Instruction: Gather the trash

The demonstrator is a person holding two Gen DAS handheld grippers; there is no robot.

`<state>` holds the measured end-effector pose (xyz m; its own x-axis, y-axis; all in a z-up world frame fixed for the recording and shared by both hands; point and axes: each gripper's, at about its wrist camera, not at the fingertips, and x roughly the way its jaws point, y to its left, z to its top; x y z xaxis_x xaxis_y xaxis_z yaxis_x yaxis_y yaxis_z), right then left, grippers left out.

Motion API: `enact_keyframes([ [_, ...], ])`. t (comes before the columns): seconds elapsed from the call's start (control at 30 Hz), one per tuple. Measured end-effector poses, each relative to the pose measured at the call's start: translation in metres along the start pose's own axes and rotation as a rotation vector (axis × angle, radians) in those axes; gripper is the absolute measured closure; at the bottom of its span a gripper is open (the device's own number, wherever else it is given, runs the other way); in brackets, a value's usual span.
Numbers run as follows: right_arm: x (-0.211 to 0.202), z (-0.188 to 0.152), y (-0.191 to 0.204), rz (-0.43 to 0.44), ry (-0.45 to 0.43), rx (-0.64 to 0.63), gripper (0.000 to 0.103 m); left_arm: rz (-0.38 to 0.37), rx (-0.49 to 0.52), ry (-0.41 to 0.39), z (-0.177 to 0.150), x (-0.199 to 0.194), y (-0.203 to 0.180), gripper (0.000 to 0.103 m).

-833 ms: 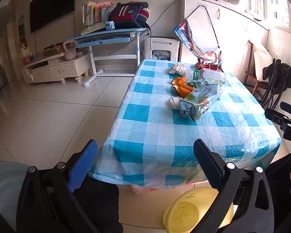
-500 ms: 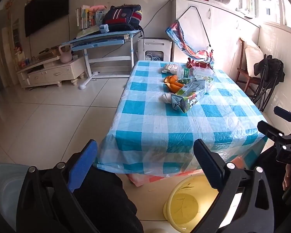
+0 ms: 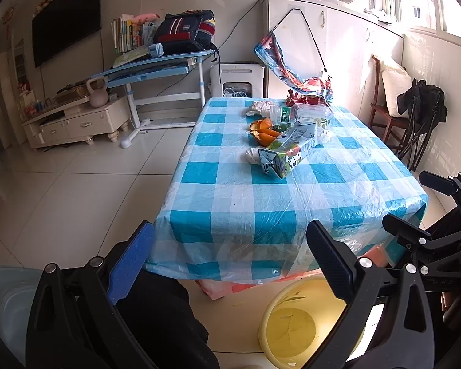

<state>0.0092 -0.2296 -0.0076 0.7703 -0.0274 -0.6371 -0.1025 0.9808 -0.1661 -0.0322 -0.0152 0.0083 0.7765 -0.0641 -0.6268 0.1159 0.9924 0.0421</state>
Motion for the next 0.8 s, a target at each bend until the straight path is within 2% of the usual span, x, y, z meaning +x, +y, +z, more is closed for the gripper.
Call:
enact_keyframes([
  [0.1, -0.014, 0.002, 0.012, 0.009, 0.002, 0.016, 0.006, 0.001, -0.002, 0.000, 0.000, 0.000, -0.001, 0.007],
  [0.2, -0.024, 0.039, 0.040, 0.017, 0.016, 0.033, 0.006, -0.002, -0.002, 0.000, -0.001, -0.001, -0.001, 0.007],
  [0.23, -0.031, 0.007, 0.008, 0.051, -0.002, 0.014, 0.006, -0.003, -0.001, 0.001, -0.001, -0.001, -0.001, 0.007],
  [0.33, -0.037, 0.010, 0.014, 0.065, 0.000, 0.010, 0.006, -0.003, -0.001, 0.002, 0.000, -0.001, -0.002, 0.007],
  [0.5, -0.043, 0.044, 0.038, 0.074, 0.025, 0.018, 0.006, -0.003, -0.001, 0.003, -0.001, -0.001, -0.001, 0.007],
  [0.6, -0.035, 0.009, 0.023, 0.085, 0.009, 0.004, 0.006, -0.004, 0.000, 0.002, -0.001, -0.001, 0.000, 0.007],
  [0.8, -0.027, -0.005, 0.012, 0.093, 0.003, -0.005, 0.006, -0.004, -0.001, 0.003, -0.001, -0.001, 0.000, 0.007],
])
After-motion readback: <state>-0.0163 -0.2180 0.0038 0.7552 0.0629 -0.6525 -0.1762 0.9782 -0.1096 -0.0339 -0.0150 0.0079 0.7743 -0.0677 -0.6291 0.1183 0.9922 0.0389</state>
